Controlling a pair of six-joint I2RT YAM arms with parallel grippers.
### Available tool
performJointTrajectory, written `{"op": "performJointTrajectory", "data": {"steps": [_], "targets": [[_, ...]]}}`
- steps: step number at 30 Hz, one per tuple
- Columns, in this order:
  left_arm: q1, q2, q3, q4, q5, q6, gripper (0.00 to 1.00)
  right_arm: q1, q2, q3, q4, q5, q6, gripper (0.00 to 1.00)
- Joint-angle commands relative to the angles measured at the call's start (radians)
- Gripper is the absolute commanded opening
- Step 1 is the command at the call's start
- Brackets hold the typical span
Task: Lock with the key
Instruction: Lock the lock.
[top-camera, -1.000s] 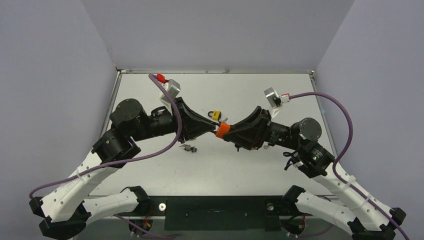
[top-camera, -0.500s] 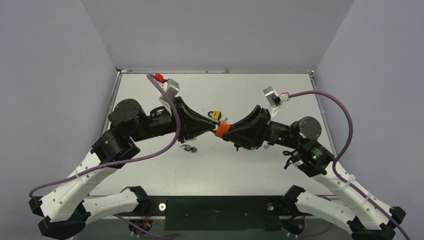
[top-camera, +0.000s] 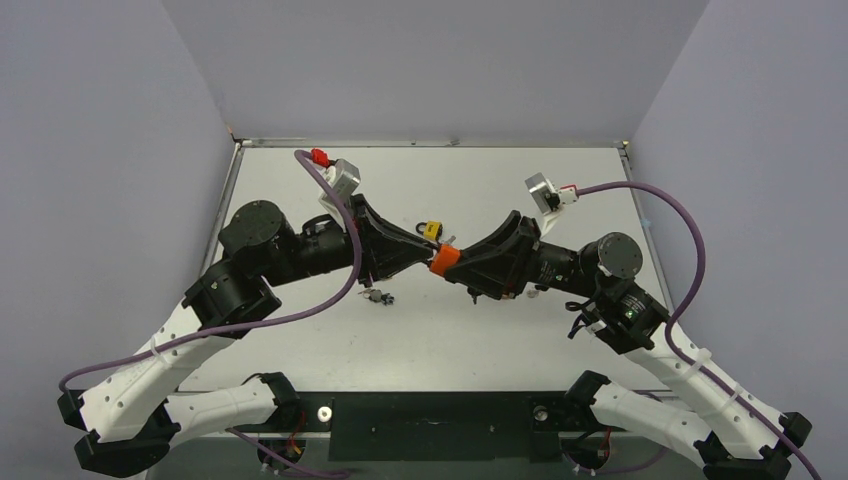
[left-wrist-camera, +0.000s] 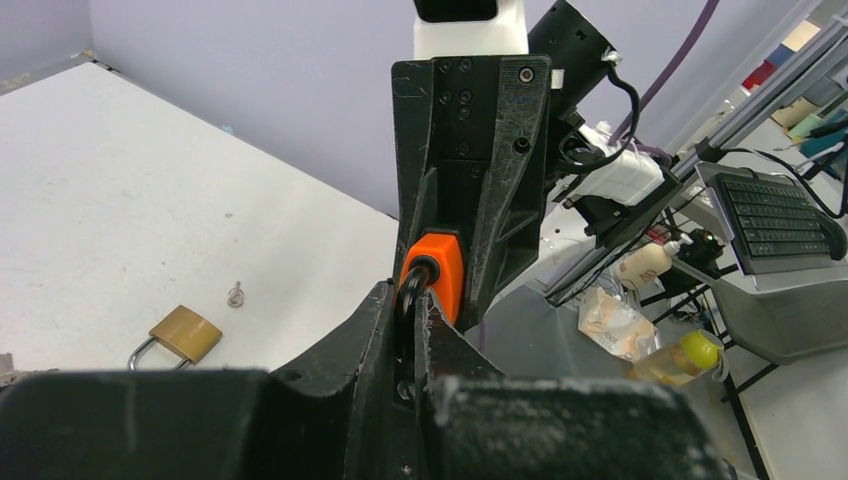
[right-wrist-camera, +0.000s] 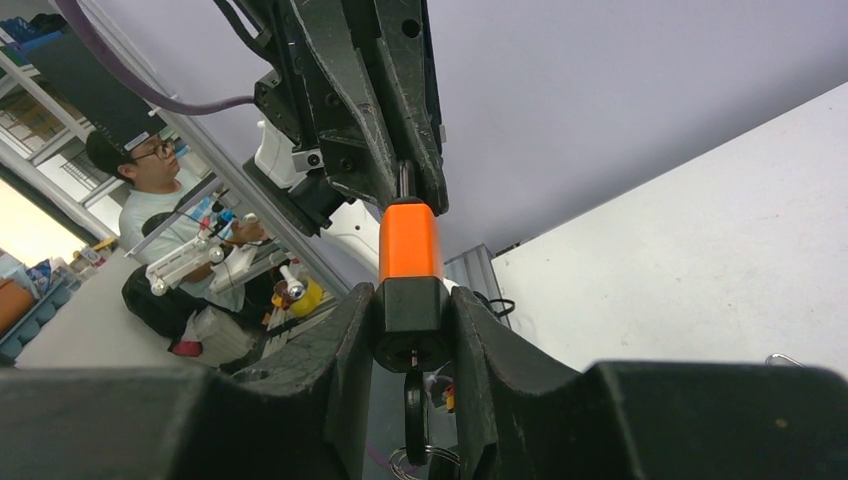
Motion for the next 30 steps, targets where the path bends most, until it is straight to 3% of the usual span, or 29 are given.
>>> {"op": "performJointTrajectory", "data": {"steps": [1,3,4,6,10,19,30], "targets": [[-0.071,0.069,-0.018,-0.1,0.004,-0.004,0.0,0.035,0.062,0.047,0.116,0.089,-0.025,0.0],[-0.063,0.05,-0.001,-0.108,-0.083,-0.008,0.0,0.032,0.049,0.038,0.104,0.092,-0.036,0.13],[-0.06,0.042,0.004,-0.11,-0.14,-0.01,0.0,0.029,0.041,0.033,0.091,0.098,-0.045,0.28],[-0.043,0.015,0.014,-0.111,-0.205,-0.022,0.0,0.016,0.013,0.001,0.077,0.105,-0.053,0.45],[0.0,-0.025,0.025,-0.119,-0.253,-0.052,0.0,-0.041,-0.053,-0.063,0.07,0.102,-0.044,0.61],[0.035,-0.064,0.031,-0.094,-0.242,-0.109,0.0,-0.131,-0.119,-0.165,0.118,0.044,0.004,0.63],[0.037,-0.064,0.043,-0.076,-0.184,-0.123,0.0,-0.137,-0.073,-0.171,0.168,0.02,0.019,0.47]]}}
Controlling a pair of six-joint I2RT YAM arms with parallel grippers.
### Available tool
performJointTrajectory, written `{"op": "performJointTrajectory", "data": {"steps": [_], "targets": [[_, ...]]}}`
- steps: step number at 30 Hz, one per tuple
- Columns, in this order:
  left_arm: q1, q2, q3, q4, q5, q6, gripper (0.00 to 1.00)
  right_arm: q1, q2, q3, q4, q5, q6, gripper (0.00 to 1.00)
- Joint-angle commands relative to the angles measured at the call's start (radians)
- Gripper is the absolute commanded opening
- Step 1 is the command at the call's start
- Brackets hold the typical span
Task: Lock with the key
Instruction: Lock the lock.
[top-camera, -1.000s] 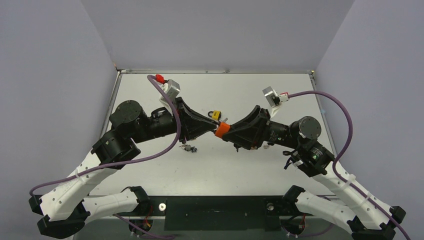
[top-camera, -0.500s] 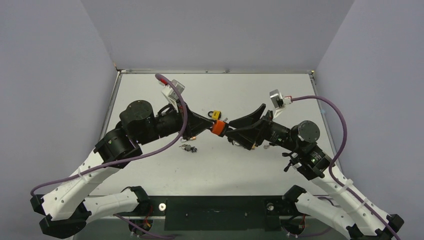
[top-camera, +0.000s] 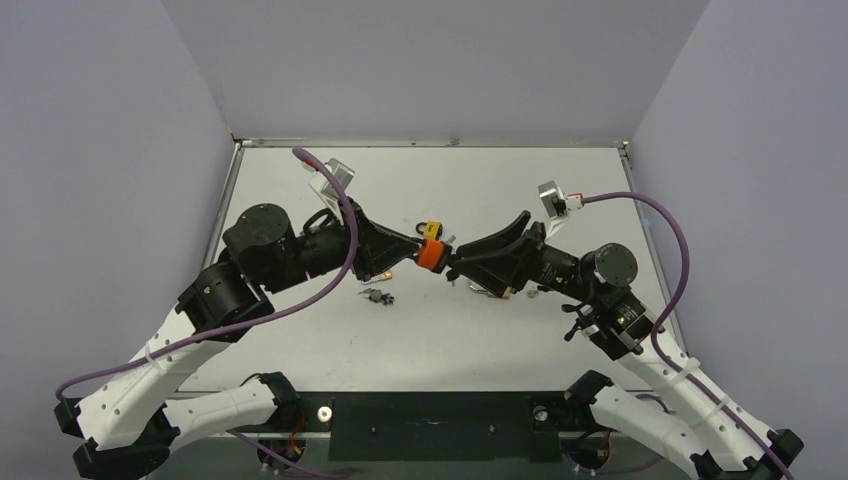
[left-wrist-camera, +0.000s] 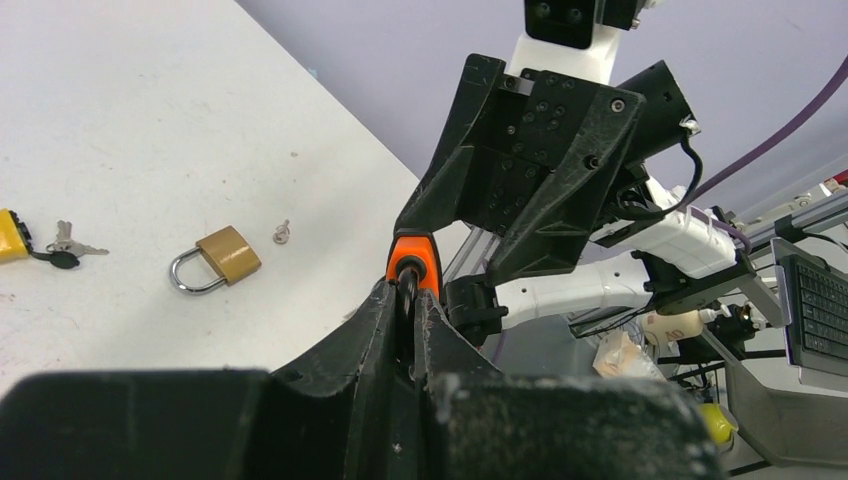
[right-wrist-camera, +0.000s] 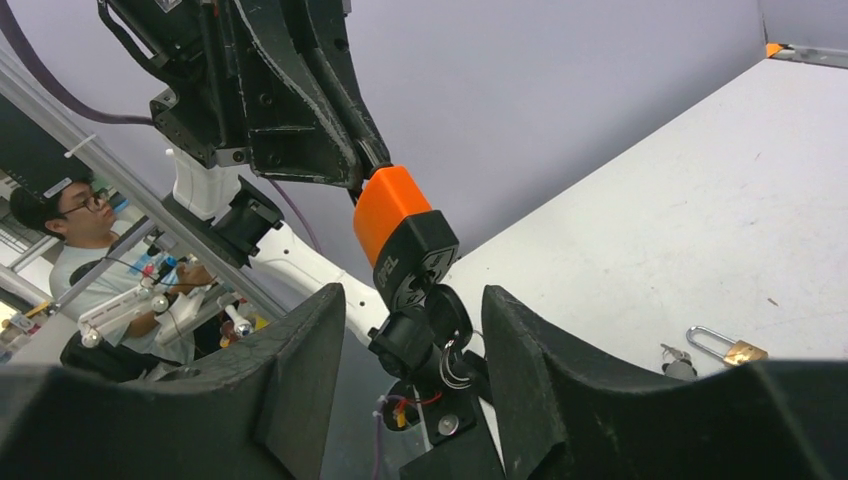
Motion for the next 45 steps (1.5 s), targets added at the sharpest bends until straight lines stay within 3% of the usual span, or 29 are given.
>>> {"op": "performJointTrajectory", "data": {"steps": [1,7,20,29,32,35,45], "targets": [[0.004,-0.016,0.04,0.094,0.036,-0.023,0.0,-0.009,0.014,-0.001,0.083,-0.023,0.01,0.44],[0.015,-0.023,0.034,0.113,0.056,-0.04,0.0,-0.008,0.023,-0.007,0.098,-0.035,0.018,0.32],[0.072,-0.026,0.005,0.173,0.136,-0.097,0.0,-0.009,0.022,-0.017,0.121,-0.063,0.036,0.28],[0.082,-0.015,-0.002,0.192,0.16,-0.108,0.0,-0.008,0.046,-0.004,0.141,-0.077,0.054,0.18],[0.084,-0.011,0.002,0.192,0.168,-0.109,0.0,-0.009,0.044,-0.005,0.135,-0.075,0.049,0.12],[0.086,-0.008,0.001,0.192,0.174,-0.106,0.0,-0.01,0.044,-0.004,0.128,-0.073,0.044,0.0],[0.145,-0.026,0.015,0.174,0.222,-0.074,0.0,-0.07,-0.005,-0.051,0.12,-0.072,0.049,0.0]]}}
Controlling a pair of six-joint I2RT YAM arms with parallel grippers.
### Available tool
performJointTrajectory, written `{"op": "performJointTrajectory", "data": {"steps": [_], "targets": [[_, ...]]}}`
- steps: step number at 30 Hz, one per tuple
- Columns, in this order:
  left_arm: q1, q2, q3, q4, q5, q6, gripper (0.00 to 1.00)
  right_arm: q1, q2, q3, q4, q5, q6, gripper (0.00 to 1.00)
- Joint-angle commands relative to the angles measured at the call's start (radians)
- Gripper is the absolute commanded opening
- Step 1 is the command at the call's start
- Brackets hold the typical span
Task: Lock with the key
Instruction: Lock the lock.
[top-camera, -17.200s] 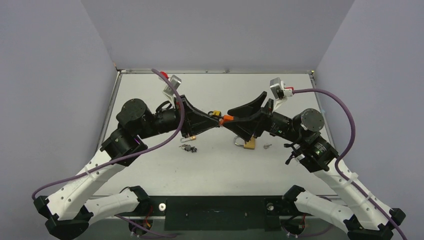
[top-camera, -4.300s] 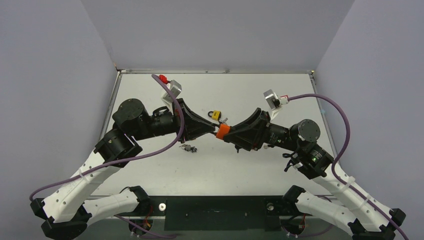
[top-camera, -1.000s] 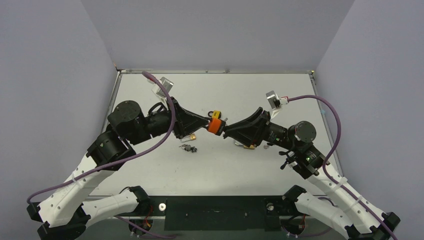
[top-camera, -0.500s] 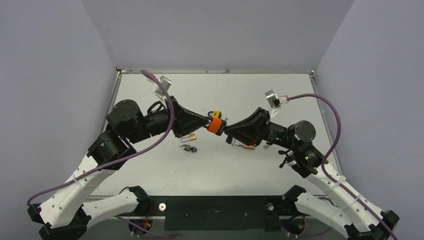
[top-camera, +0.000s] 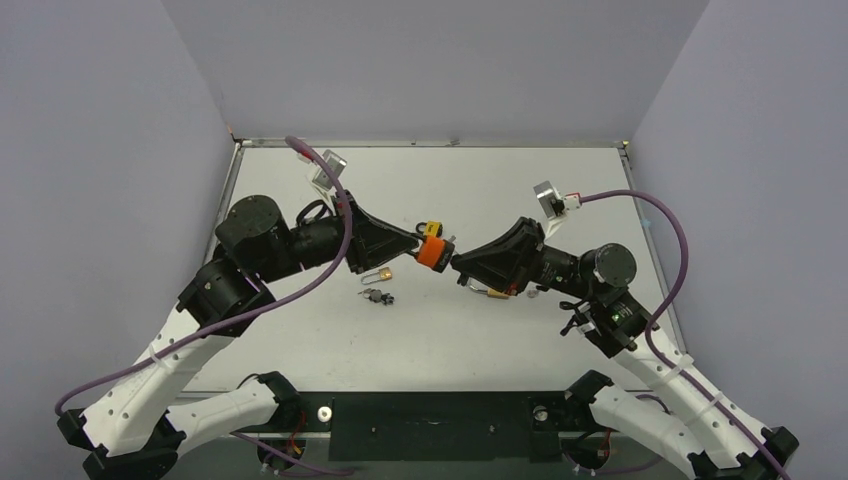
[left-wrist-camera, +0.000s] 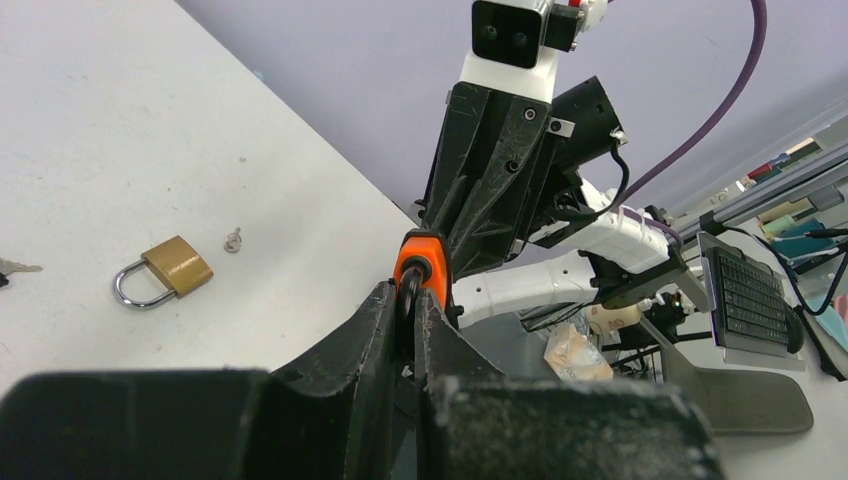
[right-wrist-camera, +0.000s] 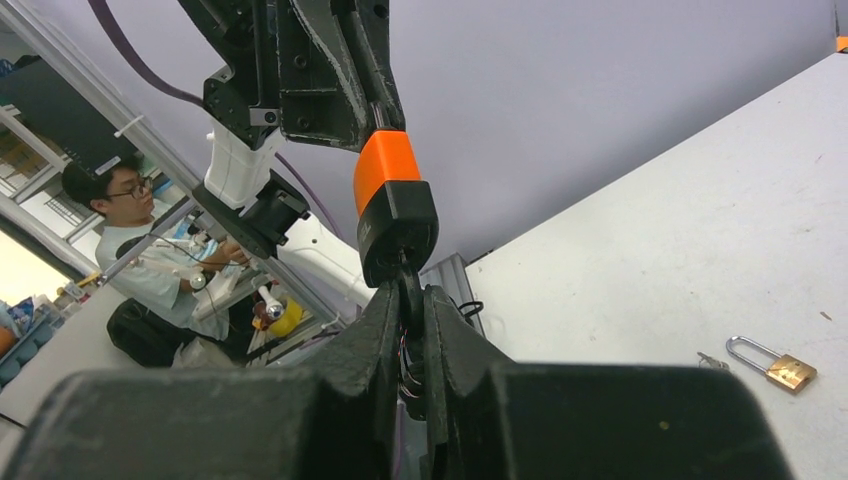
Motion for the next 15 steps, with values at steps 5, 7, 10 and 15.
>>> {"op": "performJointTrajectory", "data": {"steps": [5,7,10,15], "targets": [[0.085,-0.028,0.033,0.099,0.087,0.019,0.0,-0.091,-0.065,-0.066,0.028,0.008,0.011,0.0],[0.121,-0.032,0.023,0.115,0.106,0.012,0.0,-0.11,-0.078,-0.08,0.028,0.002,0.02,0.0],[0.17,-0.046,-0.023,0.168,0.153,-0.036,0.0,-0.142,-0.095,-0.101,0.03,-0.013,0.036,0.0],[0.217,-0.044,-0.121,0.222,0.173,-0.074,0.0,-0.168,-0.105,-0.099,-0.09,0.034,-0.01,0.0]]}}
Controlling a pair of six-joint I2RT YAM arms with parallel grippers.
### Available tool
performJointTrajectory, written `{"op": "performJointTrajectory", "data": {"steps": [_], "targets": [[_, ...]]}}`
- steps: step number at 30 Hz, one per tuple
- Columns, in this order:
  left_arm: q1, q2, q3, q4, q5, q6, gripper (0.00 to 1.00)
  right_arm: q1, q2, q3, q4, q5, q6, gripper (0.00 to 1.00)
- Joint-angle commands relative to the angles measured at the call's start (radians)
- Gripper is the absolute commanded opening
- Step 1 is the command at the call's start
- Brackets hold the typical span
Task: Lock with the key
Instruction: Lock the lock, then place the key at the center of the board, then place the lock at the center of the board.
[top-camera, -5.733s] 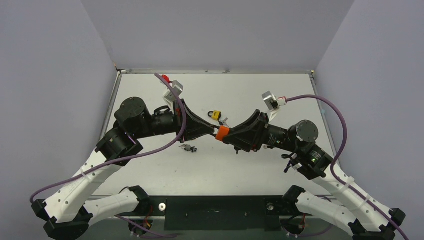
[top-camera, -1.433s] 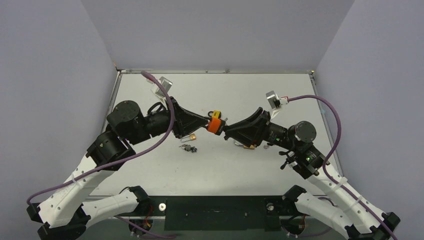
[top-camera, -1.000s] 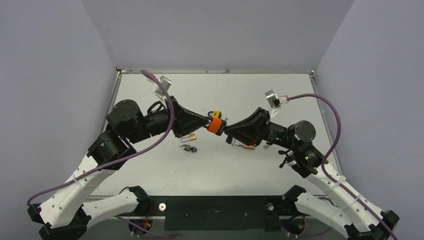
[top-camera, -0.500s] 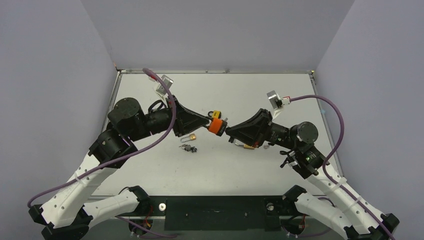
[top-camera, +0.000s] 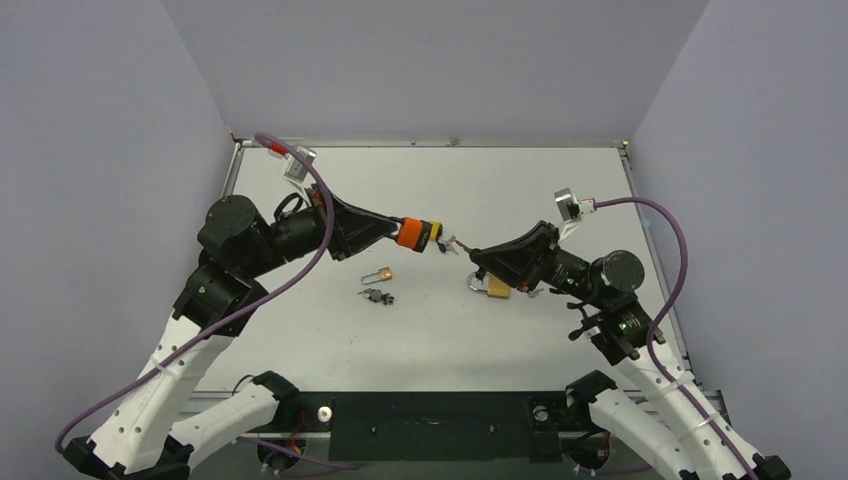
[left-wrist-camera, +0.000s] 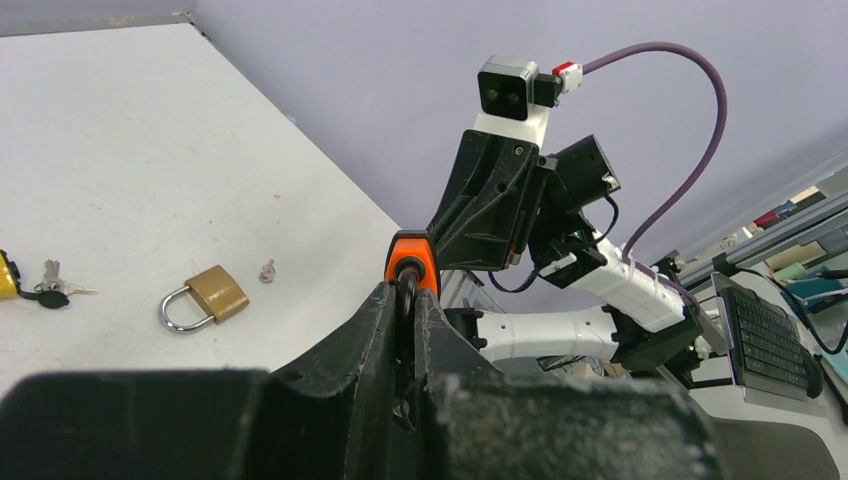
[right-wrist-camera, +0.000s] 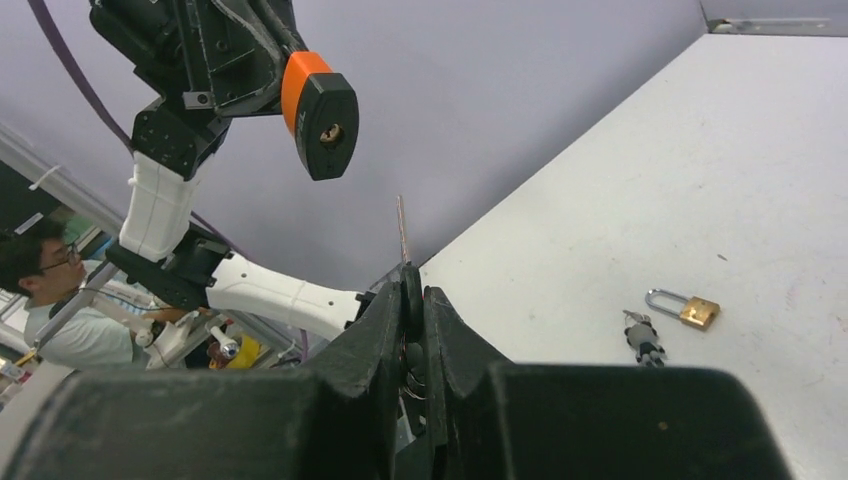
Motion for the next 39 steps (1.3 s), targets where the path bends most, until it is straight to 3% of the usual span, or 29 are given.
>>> {"op": "performJointTrajectory", "data": {"steps": [1,7,14,22,31,37,39], "targets": [[0.02,0.001,-0.061,0.105,0.009,-0.036,0.0,-0.015,-0.009,0.033,-0.175,0.105,-0.092,0.0],[-0.017,0.014,-0.288,0.128,-0.11,-0.059,0.0,0.003,0.068,0.02,-0.394,0.295,-0.154,0.0],[-0.167,0.119,-0.488,0.24,-0.254,-0.104,0.0,0.166,0.169,-0.018,-0.49,0.618,-0.147,0.0],[-0.222,0.308,-0.67,0.478,-0.239,-0.163,0.0,0.243,0.28,-0.103,-0.422,0.685,-0.093,0.0],[-0.227,0.53,-0.707,0.64,-0.155,-0.191,0.0,0.328,0.386,-0.184,-0.321,0.74,-0.03,0.0],[-0.22,0.613,-0.685,0.607,-0.152,-0.201,0.0,0.359,0.482,-0.178,-0.281,0.76,-0.025,0.0],[-0.217,0.622,-0.664,0.546,-0.178,-0.194,0.07,0.362,0.509,-0.171,-0.281,0.759,-0.028,0.0]]}}
